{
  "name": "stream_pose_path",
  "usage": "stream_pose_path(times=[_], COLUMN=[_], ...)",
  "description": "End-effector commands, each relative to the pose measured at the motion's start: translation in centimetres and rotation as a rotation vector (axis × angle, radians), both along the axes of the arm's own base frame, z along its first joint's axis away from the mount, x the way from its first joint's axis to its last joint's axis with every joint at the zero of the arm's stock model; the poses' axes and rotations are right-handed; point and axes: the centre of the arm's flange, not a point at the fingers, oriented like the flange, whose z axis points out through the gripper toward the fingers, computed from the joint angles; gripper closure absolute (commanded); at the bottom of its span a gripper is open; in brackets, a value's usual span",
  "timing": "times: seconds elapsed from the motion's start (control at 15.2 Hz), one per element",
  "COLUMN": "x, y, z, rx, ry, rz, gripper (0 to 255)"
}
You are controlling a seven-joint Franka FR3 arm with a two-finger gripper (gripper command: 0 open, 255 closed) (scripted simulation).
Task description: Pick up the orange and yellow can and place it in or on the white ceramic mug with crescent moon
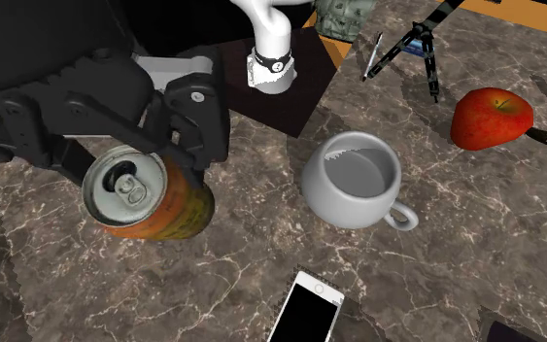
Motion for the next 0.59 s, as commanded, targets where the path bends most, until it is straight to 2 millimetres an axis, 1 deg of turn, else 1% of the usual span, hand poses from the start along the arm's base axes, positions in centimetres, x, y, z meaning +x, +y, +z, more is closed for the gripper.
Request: stream_pose_path(times=[0.0,0.53], x=[-0.2,-1.3], y=[2.6,13.0], z=[0.5,1.8], rx=[0.0,0.0], ry=[-0.001,-0.001], rz=[0.0,0.0], gripper=[255,255])
